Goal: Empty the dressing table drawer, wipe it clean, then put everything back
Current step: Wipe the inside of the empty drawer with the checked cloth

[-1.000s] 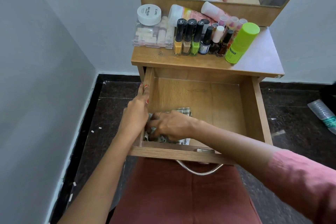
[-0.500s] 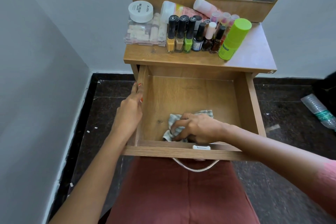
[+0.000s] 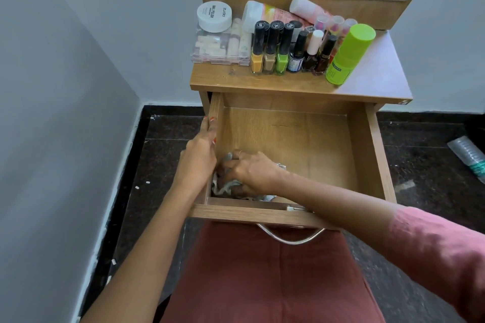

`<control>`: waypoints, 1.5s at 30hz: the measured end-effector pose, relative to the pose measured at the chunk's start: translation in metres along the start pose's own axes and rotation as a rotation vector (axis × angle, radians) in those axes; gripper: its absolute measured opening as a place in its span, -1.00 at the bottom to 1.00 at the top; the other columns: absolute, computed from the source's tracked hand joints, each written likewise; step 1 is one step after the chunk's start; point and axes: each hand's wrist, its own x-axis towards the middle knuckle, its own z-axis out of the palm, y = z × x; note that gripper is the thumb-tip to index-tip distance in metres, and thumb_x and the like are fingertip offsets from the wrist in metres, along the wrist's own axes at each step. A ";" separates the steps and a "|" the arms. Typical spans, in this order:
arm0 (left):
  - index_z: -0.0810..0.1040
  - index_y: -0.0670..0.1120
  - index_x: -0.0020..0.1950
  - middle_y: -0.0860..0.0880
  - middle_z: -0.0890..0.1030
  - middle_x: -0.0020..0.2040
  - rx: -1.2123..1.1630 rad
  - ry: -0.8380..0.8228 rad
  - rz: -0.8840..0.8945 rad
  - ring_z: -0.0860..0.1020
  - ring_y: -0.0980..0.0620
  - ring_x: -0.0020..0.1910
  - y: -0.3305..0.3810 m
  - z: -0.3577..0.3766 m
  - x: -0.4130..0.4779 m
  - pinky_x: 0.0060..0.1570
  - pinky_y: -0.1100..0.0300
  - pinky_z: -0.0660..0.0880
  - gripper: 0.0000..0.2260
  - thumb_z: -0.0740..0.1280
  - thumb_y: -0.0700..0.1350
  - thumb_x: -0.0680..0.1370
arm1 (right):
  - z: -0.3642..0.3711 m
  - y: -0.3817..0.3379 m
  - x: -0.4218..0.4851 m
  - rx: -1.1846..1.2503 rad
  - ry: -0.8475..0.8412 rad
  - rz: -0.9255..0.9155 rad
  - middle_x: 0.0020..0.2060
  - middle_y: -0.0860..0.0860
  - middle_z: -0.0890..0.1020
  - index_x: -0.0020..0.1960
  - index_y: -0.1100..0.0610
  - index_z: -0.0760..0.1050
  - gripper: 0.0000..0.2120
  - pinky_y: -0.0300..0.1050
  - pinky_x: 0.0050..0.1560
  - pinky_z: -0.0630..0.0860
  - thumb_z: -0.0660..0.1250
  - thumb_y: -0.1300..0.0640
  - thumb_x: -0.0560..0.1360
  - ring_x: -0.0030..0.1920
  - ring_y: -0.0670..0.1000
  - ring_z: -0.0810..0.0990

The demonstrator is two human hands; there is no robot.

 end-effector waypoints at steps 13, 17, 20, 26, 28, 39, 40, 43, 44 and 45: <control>0.16 -0.07 0.47 0.02 0.05 0.52 0.013 0.002 0.000 0.38 -0.08 0.35 0.003 0.000 -0.002 0.24 -0.06 0.36 -0.55 0.05 -0.32 0.59 | -0.001 -0.001 -0.002 0.158 0.011 -0.107 0.15 -0.03 0.56 0.12 -0.02 0.58 -0.69 -0.09 -0.14 0.48 0.26 0.23 0.45 0.18 0.06 0.45; 0.17 -0.06 0.47 0.04 0.05 0.52 0.005 0.008 -0.002 0.38 -0.08 0.35 0.004 0.000 -0.004 0.21 -0.05 0.38 -0.55 0.05 -0.31 0.59 | -0.001 -0.001 -0.004 0.098 -0.068 -0.118 0.22 -0.11 0.50 0.17 -0.06 0.55 -0.62 -0.18 -0.25 0.29 0.19 0.28 0.47 0.20 0.02 0.40; 0.17 -0.07 0.47 0.02 0.06 0.52 0.000 0.015 0.010 0.38 -0.10 0.35 0.003 0.000 -0.005 0.25 -0.10 0.38 -0.56 0.06 -0.31 0.59 | -0.002 0.006 -0.014 0.084 -0.100 -0.109 0.23 -0.17 0.48 0.17 -0.10 0.54 -0.58 -0.25 -0.31 0.30 0.18 0.30 0.47 0.20 0.01 0.38; 0.19 -0.07 0.46 -0.01 0.07 0.52 -0.038 0.010 0.004 0.31 -0.09 0.41 0.001 0.001 -0.004 0.32 -0.11 0.32 -0.56 0.06 -0.32 0.59 | -0.002 0.030 -0.066 0.136 -0.190 0.041 0.20 -0.21 0.48 0.13 -0.12 0.55 -0.65 -0.20 -0.26 0.30 0.21 0.23 0.49 0.19 -0.03 0.37; 0.20 -0.08 0.46 -0.02 0.08 0.51 -0.051 0.011 0.004 0.32 -0.08 0.40 0.001 0.001 -0.004 0.32 -0.09 0.34 -0.56 0.06 -0.33 0.59 | -0.001 0.039 -0.086 0.148 -0.229 0.112 0.20 -0.24 0.47 0.12 -0.13 0.55 -0.65 -0.15 -0.21 0.35 0.21 0.24 0.48 0.19 -0.06 0.36; 0.19 -0.10 0.46 -0.04 0.08 0.52 -0.028 0.013 0.012 0.31 -0.14 0.40 0.001 0.003 -0.003 0.31 -0.18 0.32 -0.57 0.06 -0.31 0.60 | -0.007 0.054 -0.116 0.133 -0.303 0.271 0.19 -0.25 0.45 0.05 -0.13 0.58 -0.61 -0.17 -0.21 0.36 0.23 0.30 0.41 0.09 -0.06 0.37; 0.19 -0.10 0.46 -0.04 0.09 0.52 -0.024 0.016 0.013 0.32 -0.15 0.39 0.001 0.002 -0.003 0.30 -0.17 0.33 -0.57 0.06 -0.31 0.60 | -0.008 0.050 -0.110 0.143 -0.283 0.259 0.19 -0.26 0.46 0.06 -0.13 0.58 -0.60 -0.17 -0.20 0.36 0.23 0.30 0.41 0.10 -0.06 0.37; 0.20 -0.10 0.46 -0.03 0.10 0.51 -0.018 0.022 0.010 0.34 -0.16 0.38 0.002 0.002 -0.003 0.28 -0.18 0.35 -0.58 0.06 -0.31 0.60 | -0.004 0.036 -0.087 0.174 -0.195 0.211 0.20 -0.26 0.46 0.08 -0.14 0.57 -0.60 -0.25 -0.30 0.25 0.21 0.29 0.44 0.11 -0.05 0.38; 0.20 -0.10 0.46 -0.03 0.10 0.51 -0.016 0.023 0.009 0.35 -0.16 0.37 0.002 0.002 -0.004 0.27 -0.18 0.36 -0.58 0.06 -0.31 0.60 | -0.003 0.032 -0.081 0.177 -0.179 0.198 0.21 -0.26 0.46 0.08 -0.14 0.57 -0.59 -0.26 -0.33 0.21 0.20 0.30 0.43 0.12 -0.05 0.38; 0.20 -0.10 0.46 -0.03 0.10 0.51 -0.017 0.023 0.011 0.35 -0.16 0.37 0.002 0.002 -0.004 0.27 -0.17 0.36 -0.58 0.06 -0.30 0.60 | -0.002 0.029 -0.076 0.178 -0.171 0.187 0.21 -0.25 0.46 0.08 -0.13 0.57 -0.58 -0.26 -0.31 0.22 0.19 0.31 0.43 0.13 -0.04 0.38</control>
